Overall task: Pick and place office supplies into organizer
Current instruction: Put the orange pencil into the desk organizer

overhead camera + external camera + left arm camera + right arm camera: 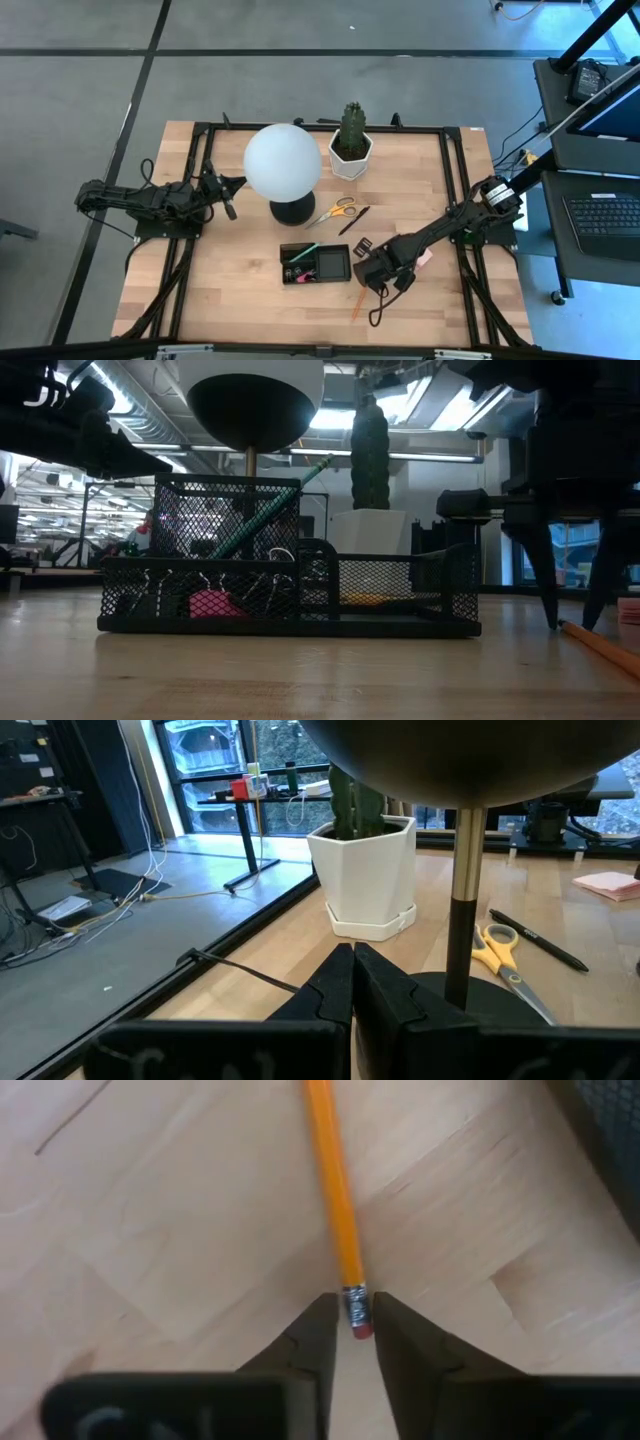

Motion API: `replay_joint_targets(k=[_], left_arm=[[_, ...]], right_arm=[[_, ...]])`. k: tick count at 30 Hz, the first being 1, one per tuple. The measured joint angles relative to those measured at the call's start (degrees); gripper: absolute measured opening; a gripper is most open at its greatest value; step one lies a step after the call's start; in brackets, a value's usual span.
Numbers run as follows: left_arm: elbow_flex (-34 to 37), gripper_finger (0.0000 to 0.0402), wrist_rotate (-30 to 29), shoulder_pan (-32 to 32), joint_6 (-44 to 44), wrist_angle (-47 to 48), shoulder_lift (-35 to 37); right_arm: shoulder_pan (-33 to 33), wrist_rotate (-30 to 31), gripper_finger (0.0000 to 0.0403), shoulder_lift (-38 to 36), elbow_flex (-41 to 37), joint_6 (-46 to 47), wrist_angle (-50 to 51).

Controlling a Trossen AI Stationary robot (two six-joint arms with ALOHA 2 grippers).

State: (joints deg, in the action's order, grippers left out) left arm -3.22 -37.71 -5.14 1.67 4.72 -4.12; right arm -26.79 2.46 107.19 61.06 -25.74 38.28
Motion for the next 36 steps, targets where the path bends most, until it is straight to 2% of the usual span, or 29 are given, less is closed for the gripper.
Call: replay_joint_targets(k=[9,16,24,36], left_arm=[[0.0,0.0004,0.0,-0.01,0.0,0.0,-0.01],[0.0,0.0004,0.0,-0.01,0.0,0.01,-0.02],[0.0,0.0004,0.0,-0.01,-0.04,-0.01,-0.02],[0.0,0.0004,0.02,-0.01,-0.48,-0.01,-0.02]], right_arm=[[-0.02,0.33,0.0023,0.01,0.0,3.24,-0.08],[-0.02,0.59,0.0022,0.0,0.0,8.4,-0.05],[-1.4,3.97,0.0019,-2.02,1.2,13.23,1.96],[-4.99,12.87,0.0018,-3.33,9.38,19.68,18.91]])
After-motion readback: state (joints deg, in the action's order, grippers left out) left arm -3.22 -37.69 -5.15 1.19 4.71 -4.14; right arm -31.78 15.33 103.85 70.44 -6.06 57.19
